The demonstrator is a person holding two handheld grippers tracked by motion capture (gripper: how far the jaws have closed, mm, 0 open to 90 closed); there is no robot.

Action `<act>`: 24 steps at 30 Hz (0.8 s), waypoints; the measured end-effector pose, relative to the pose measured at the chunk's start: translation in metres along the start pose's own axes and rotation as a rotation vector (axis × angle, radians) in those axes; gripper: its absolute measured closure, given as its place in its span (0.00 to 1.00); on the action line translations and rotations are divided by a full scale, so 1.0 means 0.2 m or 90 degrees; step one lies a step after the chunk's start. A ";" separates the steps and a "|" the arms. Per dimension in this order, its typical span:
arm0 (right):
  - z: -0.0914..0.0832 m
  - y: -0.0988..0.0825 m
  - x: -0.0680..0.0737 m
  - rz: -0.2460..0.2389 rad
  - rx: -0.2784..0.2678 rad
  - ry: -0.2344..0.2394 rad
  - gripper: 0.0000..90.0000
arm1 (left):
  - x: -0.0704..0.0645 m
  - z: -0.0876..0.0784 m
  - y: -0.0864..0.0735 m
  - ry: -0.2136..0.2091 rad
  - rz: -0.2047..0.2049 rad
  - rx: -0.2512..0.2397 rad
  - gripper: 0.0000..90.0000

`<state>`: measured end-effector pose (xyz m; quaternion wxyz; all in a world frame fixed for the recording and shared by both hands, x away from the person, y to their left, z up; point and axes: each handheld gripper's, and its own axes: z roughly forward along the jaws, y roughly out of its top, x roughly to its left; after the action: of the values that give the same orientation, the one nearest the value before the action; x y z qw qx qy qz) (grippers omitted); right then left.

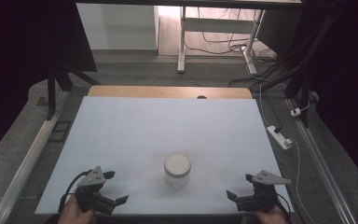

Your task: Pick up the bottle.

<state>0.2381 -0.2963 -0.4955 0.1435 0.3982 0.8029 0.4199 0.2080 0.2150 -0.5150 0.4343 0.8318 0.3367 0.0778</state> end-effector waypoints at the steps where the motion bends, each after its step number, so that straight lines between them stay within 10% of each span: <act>1: 0.00 0.00 0.00 0.000 0.000 0.000 0.00 | 0.00 0.01 0.01 -0.005 0.000 -0.004 0.00; 24: 0.01 0.00 0.00 0.001 0.006 0.005 0.00 | -0.01 0.29 0.18 -0.045 0.044 -0.010 0.00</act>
<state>0.2388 -0.2955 -0.4958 0.1384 0.3976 0.8050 0.4179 0.2478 0.1609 -0.5226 0.4495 0.8419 0.2913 0.0659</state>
